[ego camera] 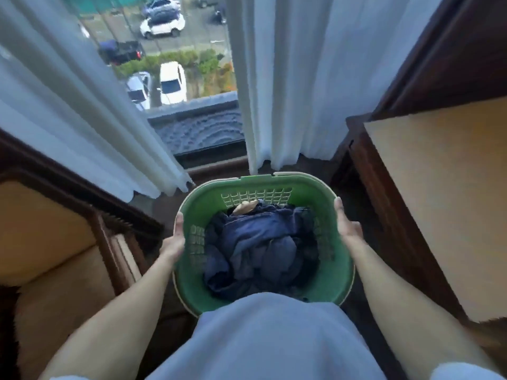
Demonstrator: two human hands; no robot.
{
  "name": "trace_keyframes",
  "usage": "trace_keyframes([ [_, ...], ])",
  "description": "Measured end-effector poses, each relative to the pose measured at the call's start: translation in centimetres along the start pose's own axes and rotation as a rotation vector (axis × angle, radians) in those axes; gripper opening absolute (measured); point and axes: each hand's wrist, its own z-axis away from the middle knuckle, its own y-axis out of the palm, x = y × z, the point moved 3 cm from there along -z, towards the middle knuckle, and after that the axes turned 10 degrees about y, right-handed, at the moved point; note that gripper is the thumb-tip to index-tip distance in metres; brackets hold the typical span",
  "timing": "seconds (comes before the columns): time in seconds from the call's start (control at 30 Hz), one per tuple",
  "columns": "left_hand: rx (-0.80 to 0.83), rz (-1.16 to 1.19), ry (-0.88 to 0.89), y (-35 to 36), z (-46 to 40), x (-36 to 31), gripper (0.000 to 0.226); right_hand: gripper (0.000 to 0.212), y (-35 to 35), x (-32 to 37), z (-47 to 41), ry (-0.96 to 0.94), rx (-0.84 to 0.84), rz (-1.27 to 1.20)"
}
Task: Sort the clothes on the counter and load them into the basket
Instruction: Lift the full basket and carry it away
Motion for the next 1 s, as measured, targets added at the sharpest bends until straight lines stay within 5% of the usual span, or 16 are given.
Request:
trace_keyframes([
  [0.13,0.220,-0.257,0.199,4.2,-6.0,-9.5,0.128,0.124,-2.6,-2.0,0.2,0.152,-0.125,-0.224],
  [0.53,0.607,-0.684,0.535,23.1,-13.0,-29.2,0.141,0.136,-1.8,-8.0,0.6,0.569,-0.375,-0.837],
  [0.63,0.751,-0.850,0.638,26.8,-12.9,-31.3,0.141,0.106,1.1,-8.3,2.6,0.657,-0.530,-0.934],
  [0.77,0.842,-1.017,0.660,31.2,-13.8,-32.2,0.152,0.105,3.4,-9.0,3.2,0.792,-0.662,-1.024],
  [1.0,0.845,-1.120,0.688,38.2,-15.2,-29.8,0.157,0.106,4.5,-13.0,-0.3,0.850,-0.643,-1.080],
])
